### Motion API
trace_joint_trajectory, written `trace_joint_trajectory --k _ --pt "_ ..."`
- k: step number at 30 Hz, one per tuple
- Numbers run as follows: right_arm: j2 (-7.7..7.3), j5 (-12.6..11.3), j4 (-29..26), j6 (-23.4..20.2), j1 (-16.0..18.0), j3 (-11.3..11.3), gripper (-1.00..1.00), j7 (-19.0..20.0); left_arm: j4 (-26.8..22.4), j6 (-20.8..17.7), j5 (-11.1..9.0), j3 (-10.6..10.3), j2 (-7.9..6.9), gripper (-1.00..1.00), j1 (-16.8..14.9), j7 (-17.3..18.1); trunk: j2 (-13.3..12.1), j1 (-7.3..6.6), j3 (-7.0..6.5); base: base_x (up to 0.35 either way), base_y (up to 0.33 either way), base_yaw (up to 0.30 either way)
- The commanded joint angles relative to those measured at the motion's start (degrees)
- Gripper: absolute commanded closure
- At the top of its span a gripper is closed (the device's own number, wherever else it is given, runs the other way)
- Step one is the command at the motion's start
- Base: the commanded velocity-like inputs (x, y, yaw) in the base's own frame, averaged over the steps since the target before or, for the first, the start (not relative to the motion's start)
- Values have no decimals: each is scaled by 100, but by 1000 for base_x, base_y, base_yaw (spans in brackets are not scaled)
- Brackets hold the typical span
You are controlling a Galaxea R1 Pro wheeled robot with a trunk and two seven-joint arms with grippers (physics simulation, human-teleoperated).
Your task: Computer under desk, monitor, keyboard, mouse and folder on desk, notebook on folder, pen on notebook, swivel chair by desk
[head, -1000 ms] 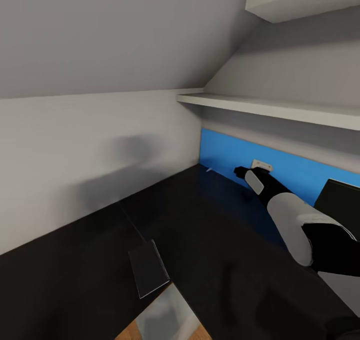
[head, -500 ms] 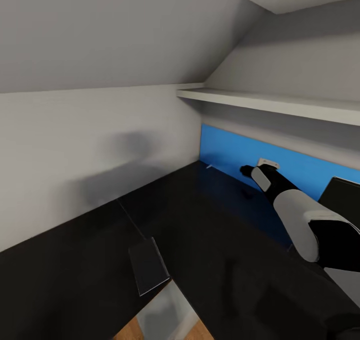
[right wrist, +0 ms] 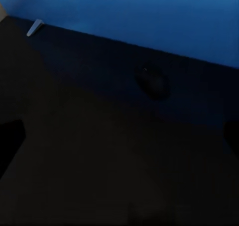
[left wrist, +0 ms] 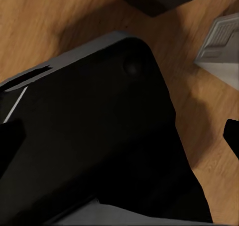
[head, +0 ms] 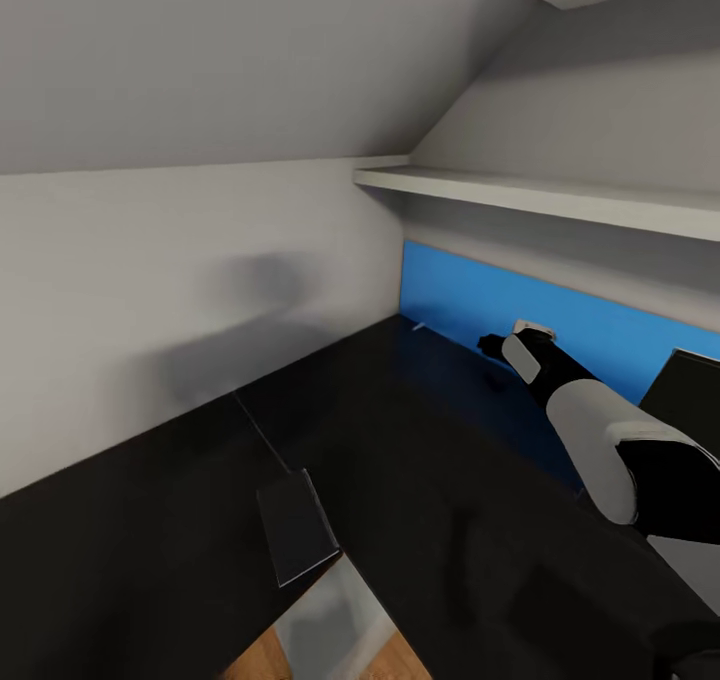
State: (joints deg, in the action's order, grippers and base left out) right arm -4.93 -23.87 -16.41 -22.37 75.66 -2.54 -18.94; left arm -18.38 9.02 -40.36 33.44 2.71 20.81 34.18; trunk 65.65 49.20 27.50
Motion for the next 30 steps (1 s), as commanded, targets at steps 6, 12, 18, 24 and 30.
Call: trace_joint_trajectory --k 6,12,18,24,30 --pt "17 -40 -12 -54 2 -27 -100 -38 0 84 -40 6 6 -100 2 27 4 0 61 0 0 0" --pt "32 -39 -4 -57 1 -27 -100 -53 9 126 -42 18 1 -100 2 -8 -237 -131 9 0 0 0" --pt "16 -39 4 -64 1 -27 -100 -57 10 133 -42 22 1 -100 2 -23 -478 -263 -43 0 0 0" --pt "10 -43 6 -66 1 -27 -100 -61 -37 141 -64 19 -1 -100 2 76 -718 -395 -96 0 0 0" --pt "28 -36 -14 -59 -25 -40 -100 -96 -190 128 -14 -27 -33 -100 2 645 -838 -461 -94 0 0 0"
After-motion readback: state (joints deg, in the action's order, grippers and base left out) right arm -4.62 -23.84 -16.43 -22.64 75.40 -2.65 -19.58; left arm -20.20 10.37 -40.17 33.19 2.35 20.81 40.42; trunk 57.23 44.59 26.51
